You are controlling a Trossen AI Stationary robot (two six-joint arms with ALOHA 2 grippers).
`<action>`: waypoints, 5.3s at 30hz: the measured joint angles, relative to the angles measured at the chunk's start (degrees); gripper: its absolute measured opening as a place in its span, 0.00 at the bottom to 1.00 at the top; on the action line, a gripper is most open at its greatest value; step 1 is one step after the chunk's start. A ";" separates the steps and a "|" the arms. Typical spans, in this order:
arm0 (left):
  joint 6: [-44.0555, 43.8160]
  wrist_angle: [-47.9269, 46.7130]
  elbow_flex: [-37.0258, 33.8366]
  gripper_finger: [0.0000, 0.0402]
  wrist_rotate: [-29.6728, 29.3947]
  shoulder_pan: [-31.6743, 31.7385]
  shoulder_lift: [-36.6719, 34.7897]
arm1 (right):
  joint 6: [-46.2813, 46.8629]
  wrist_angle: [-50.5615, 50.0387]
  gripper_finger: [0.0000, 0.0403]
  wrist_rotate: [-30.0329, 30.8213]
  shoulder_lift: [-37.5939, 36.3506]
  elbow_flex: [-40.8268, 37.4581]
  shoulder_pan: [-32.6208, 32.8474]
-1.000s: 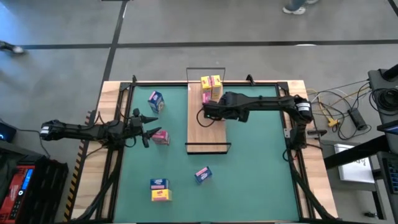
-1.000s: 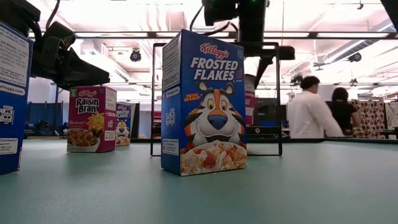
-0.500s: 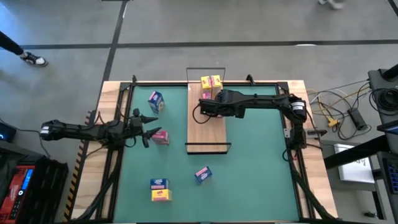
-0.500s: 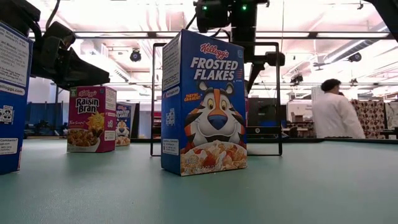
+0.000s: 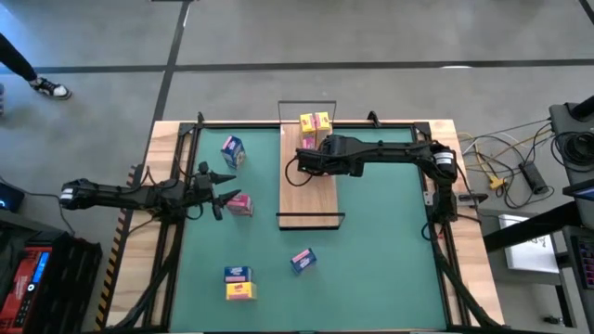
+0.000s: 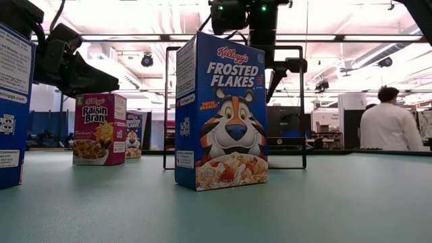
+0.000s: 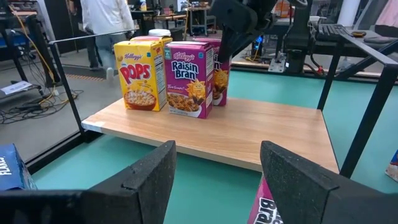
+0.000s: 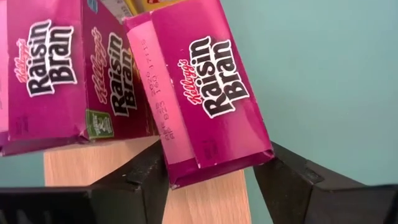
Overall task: Stack cereal on shelf
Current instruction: Put the bottom purple cereal box on the shelf aligned with the other purple cereal box, then put the bottom right blue cereal box on the shelf
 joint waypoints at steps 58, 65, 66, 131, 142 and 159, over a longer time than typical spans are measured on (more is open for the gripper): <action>0.02 0.00 0.02 0.54 0.00 0.00 0.07 | -25.00 0.46 0.80 -14.56 -0.35 3.72 -9.16; 0.02 0.00 0.00 0.54 -0.02 0.00 0.05 | -24.54 0.29 0.73 -14.56 -0.35 3.72 -9.14; 0.02 0.00 0.02 0.54 0.00 0.00 0.06 | -24.54 0.06 0.70 -14.56 -0.35 3.72 -9.14; 0.02 -0.02 0.02 0.54 -0.02 0.00 0.04 | -24.94 -3.04 0.89 -14.27 -5.28 3.69 -5.59; 0.00 -0.02 0.02 0.54 0.00 0.00 0.07 | -26.79 -9.15 0.89 -12.62 -9.04 3.69 4.13; 0.01 0.00 0.00 0.54 -0.02 0.00 0.20 | -17.84 -14.72 0.72 4.24 -13.23 -0.06 30.42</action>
